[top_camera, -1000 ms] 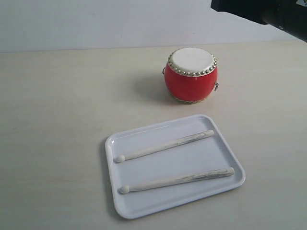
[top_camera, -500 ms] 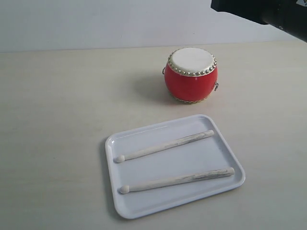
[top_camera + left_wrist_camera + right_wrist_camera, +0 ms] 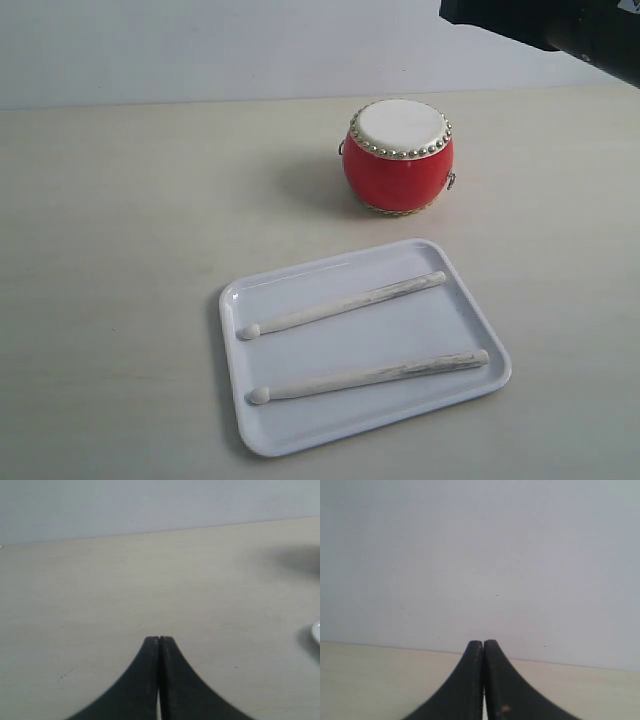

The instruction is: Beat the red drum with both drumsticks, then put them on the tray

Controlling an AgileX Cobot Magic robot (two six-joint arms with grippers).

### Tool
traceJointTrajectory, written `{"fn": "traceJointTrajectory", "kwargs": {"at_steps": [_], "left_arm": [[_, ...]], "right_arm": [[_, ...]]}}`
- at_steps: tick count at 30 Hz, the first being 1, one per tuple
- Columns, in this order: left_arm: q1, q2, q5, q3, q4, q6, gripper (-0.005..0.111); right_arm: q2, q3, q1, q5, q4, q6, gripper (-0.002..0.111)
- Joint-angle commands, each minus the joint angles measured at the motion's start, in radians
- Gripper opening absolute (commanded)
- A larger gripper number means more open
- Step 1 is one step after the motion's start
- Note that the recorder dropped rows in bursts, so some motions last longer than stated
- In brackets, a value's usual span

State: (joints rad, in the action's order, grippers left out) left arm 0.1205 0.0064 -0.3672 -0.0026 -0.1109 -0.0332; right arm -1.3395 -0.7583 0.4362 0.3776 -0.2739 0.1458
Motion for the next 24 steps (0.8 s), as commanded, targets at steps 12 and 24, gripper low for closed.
{"fn": "traceJointTrajectory", "kwargs": {"at_steps": [12,24], "left_arm": [[-0.001,-0.006,0.011,0.003,-0.001,-0.001,0.000],[-0.001,-0.006,0.011,0.003,-0.001,-0.001,0.000]], "right_arm": [[0.245,0.168,-0.094,-0.181,-0.003,0.205,0.000],[1.025,0.621,-0.491,-0.194,-0.004,0.007,0.000]]}}
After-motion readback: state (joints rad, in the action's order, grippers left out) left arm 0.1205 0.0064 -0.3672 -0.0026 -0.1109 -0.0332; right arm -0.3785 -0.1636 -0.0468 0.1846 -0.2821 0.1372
